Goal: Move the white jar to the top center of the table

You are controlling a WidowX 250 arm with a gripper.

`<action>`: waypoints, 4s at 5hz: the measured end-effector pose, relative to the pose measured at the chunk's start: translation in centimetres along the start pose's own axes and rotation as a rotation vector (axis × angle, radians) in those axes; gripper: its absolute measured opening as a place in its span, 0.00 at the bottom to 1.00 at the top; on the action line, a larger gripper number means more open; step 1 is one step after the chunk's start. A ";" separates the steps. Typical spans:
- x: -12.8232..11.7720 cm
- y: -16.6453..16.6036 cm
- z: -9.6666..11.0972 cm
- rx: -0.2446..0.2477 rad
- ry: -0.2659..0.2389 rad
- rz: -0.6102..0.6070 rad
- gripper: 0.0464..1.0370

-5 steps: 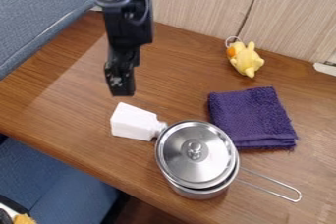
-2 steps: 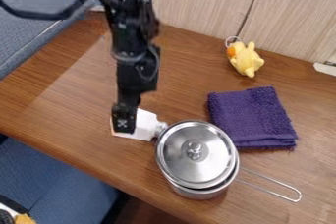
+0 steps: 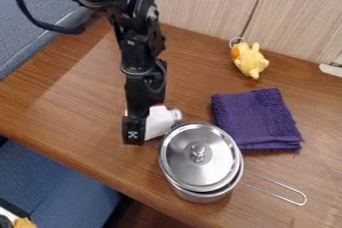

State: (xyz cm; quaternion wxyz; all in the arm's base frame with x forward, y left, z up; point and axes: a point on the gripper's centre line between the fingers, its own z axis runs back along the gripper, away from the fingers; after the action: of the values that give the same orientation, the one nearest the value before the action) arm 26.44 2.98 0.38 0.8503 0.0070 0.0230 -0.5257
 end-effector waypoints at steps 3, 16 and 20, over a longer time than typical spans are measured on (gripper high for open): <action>0.2 0.1 -0.7 -0.020 0.000 0.035 0.70; 7.0 18.9 0.5 0.064 -0.065 0.221 0.75; 7.0 18.3 0.0 0.083 -0.045 0.266 0.96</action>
State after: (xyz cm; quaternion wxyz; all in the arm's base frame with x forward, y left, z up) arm 45.95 4.94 -0.19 0.9118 0.0334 -0.0192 -0.4089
